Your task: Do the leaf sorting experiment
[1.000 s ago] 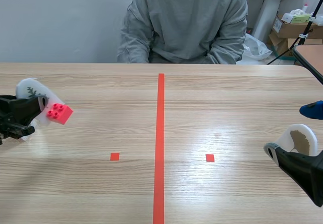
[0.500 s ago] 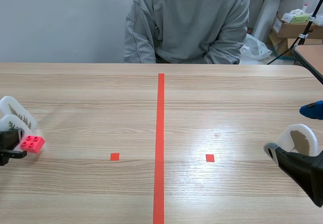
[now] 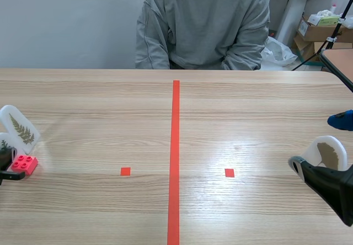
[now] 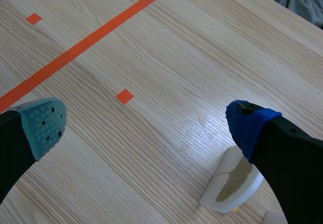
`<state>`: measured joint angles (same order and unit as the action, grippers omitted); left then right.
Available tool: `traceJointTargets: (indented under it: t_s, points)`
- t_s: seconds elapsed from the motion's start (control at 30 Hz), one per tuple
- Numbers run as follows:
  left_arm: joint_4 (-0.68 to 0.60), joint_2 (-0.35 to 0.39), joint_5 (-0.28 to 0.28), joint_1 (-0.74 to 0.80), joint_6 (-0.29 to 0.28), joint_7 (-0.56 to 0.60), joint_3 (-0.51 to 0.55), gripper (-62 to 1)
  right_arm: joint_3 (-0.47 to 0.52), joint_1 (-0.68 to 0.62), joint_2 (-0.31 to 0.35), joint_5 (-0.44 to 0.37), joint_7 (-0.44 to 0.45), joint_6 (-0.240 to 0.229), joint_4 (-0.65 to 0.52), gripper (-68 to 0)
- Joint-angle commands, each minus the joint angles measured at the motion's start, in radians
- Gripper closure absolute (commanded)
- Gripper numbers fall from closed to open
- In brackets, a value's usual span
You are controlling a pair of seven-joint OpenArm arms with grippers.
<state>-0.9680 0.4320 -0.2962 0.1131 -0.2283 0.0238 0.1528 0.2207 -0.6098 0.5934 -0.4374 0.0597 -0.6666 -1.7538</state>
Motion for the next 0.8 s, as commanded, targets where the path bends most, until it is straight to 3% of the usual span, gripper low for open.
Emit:
traceJointTargets:
  t_s: [0.0,0.53,0.63,0.77]
  points:
    - [-0.014,-0.002,0.010,-0.014,0.006,0.013,0.001,-5.5,0.004,0.014,0.010,-0.012,0.018,0.004,-0.008,-66.7]
    - [-0.013,-0.038,0.054,-0.014,0.036,0.013,0.001,-5.8,0.004,0.043,0.010,-0.012,0.017,0.003,-0.008,-66.7]
    - [-0.013,-0.038,0.055,-0.014,0.040,0.013,0.001,-13.5,0.004,0.042,0.010,-0.012,0.017,0.003,-0.008,-66.7]
    - [-0.013,-0.038,0.055,-0.014,0.040,0.013,0.001,-32.8,0.004,0.042,0.010,-0.012,0.013,0.003,-0.008,-66.7]
